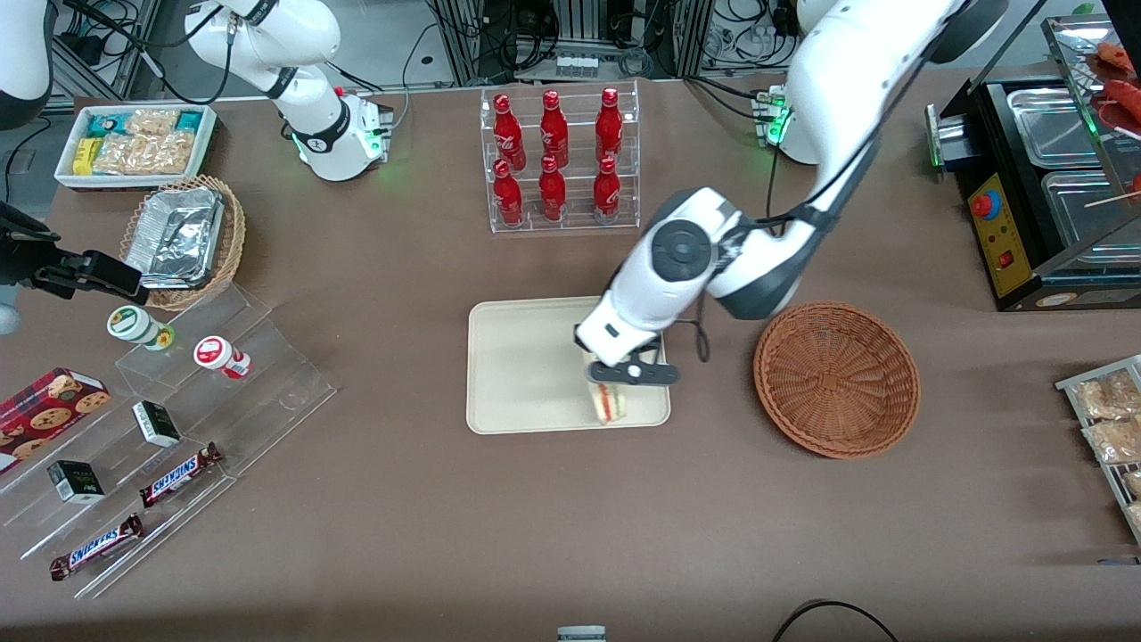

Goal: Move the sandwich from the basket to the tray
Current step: 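Carry the sandwich with the left gripper over to the cream tray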

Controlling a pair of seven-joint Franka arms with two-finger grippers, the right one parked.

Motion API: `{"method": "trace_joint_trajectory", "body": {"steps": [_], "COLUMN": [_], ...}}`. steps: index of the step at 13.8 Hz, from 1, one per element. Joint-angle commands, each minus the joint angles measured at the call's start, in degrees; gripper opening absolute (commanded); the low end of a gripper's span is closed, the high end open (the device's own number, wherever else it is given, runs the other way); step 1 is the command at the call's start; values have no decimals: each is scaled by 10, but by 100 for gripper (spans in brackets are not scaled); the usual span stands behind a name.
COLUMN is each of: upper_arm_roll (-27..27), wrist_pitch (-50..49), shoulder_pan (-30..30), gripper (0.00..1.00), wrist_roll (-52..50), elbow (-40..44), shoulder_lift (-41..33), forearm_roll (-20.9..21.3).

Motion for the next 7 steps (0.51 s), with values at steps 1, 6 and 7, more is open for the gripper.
{"method": "trace_joint_trajectory", "body": {"steps": [1, 6, 7], "upper_arm_roll": [1, 1, 2], "wrist_pitch": [20, 74, 73], "shoulder_pan": [-32, -71, -74], "gripper": [0, 0, 0], "wrist_roll": [-74, -92, -92], "elbow": [33, 29, 26], "shoulder_lift": [46, 73, 74], "forearm_roll": [80, 106, 108]}}
